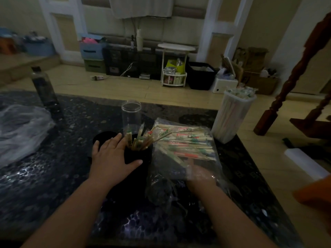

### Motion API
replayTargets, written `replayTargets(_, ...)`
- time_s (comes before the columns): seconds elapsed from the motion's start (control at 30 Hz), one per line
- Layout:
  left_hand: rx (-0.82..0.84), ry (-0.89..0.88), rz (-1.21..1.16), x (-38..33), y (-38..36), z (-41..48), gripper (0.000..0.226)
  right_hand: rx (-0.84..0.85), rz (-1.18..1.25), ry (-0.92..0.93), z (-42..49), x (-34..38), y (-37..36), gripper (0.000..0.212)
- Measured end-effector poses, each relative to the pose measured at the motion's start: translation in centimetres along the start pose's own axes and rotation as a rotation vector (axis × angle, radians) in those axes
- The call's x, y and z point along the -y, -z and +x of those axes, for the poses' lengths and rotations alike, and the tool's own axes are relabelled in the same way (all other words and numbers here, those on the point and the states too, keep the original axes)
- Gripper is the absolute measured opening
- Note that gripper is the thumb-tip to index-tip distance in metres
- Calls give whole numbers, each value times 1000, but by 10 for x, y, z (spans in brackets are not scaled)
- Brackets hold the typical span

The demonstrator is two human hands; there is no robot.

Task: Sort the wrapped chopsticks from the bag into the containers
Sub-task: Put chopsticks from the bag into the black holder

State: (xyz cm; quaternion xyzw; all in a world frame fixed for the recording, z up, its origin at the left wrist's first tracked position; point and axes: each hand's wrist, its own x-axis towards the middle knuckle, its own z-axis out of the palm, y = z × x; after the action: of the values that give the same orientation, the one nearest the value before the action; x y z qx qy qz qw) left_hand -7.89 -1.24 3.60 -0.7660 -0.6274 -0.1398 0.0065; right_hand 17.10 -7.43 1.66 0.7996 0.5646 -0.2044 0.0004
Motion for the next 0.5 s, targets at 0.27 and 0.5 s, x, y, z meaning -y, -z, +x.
replayTargets(0.27,2,-2,-10,0,1,0,96,65,-71,64,-20,9,26,51)
replayTargets(0.5,0,-4,-6,0,0,0,97,86,-270,110,-28,7,60,43)
